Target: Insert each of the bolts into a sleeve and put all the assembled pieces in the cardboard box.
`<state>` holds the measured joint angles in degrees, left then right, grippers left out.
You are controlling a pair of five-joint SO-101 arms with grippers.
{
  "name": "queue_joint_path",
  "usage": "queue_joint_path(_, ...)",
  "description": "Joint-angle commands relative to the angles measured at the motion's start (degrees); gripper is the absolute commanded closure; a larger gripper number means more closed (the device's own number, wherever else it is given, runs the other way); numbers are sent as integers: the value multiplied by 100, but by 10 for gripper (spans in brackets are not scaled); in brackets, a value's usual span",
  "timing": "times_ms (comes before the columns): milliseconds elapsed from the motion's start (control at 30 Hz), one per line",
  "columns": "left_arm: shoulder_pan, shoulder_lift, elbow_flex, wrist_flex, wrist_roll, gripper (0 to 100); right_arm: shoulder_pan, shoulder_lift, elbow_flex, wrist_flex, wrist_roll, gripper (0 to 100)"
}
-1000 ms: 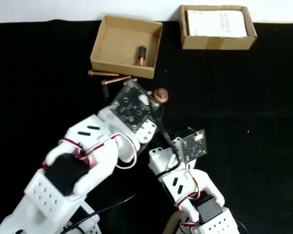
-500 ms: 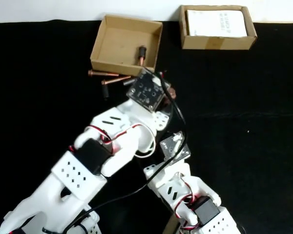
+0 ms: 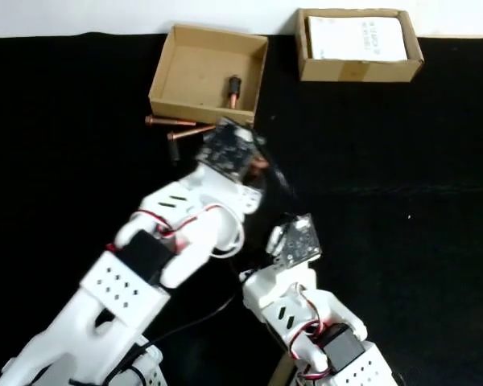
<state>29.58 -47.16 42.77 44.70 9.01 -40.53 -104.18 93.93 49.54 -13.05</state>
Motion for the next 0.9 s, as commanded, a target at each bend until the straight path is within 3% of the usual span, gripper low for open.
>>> queue_joint_path(0,-673,-523,110,-105,26,991,295,-75,-303,136,-18,992)
queue_joint_path(133,-1719,-1147,418,-105,0,991,549,-75,-620,945,484,992)
queue_joint_path(367,-3275,-1596,1024,-158,-352,991,2044,927,-1842,1112,1591,992)
queue_joint_path(633,-3486,-1587,1552,-510,-888,991,2404,4321,-3776,541,1591,992)
queue_joint_path(867,-3574,-822,1648,-545,-1310,990,2396,7424,-5578,857,1600,992)
